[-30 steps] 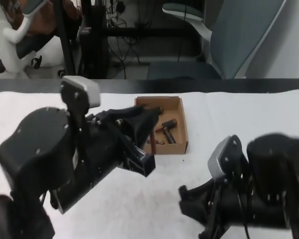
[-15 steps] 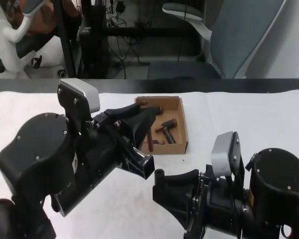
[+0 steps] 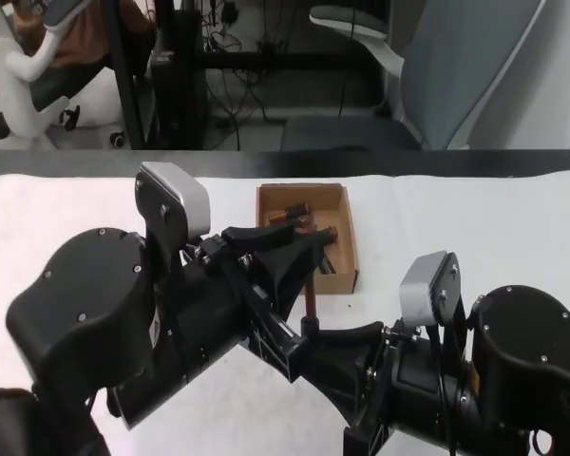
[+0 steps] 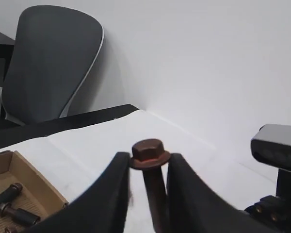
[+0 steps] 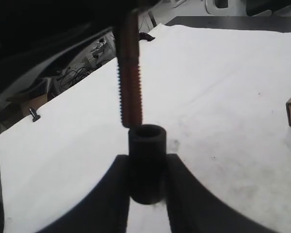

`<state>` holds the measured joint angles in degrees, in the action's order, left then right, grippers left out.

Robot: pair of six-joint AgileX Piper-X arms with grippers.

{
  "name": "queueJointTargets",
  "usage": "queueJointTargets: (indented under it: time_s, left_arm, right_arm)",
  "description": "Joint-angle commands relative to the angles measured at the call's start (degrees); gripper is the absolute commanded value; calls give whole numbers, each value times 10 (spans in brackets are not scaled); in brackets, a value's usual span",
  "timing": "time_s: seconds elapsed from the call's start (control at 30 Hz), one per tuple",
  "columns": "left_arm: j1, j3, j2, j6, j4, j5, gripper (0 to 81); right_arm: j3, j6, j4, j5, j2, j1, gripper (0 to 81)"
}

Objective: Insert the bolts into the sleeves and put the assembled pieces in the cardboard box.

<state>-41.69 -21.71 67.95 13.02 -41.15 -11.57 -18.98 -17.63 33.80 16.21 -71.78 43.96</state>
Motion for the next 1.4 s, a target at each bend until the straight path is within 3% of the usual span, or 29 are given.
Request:
queueJointTargets:
  time_s: [0.0, 0.5, 0.73, 0.8, 0.87, 0.97, 1.0, 1.2, 1.37]
  left_arm:
    - [-2, -1, -1, -7, -5, -2, 17]
    - [-2, -1, -1, -32, 28, -2, 17]
    - [-2, -1, -1, -30, 57, -40, 0]
    - [-2, -1, -1, -30, 78, -49, 84]
    - [-2, 0, -1, -30, 83, -61, 238]
    - [-2, 0, -1, -32, 72, -67, 626]
    - [-2, 0, -1, -32, 62, -67, 700]
    - [-2, 0, -7, -29, 53, -67, 700]
    - [-2, 1, -48, -28, 90, -79, 700]
  right_arm:
    - [-6, -4, 8, 1, 0, 0, 6]
    - [-6, -12, 23, 26, 2, 0, 6]
    - [-13, -13, 32, -31, 3, -17, 6]
    - [-23, -13, 31, -31, 3, -25, 6]
    - [-34, -11, 26, -31, 3, -32, 6]
    - [-60, 29, -35, -31, 3, -42, 6]
    - [-71, 49, -71, -33, 3, -45, 6]
    - [-150, 123, -254, -134, -13, -77, 6]
    - [-223, 140, -317, -140, -55, -138, 6]
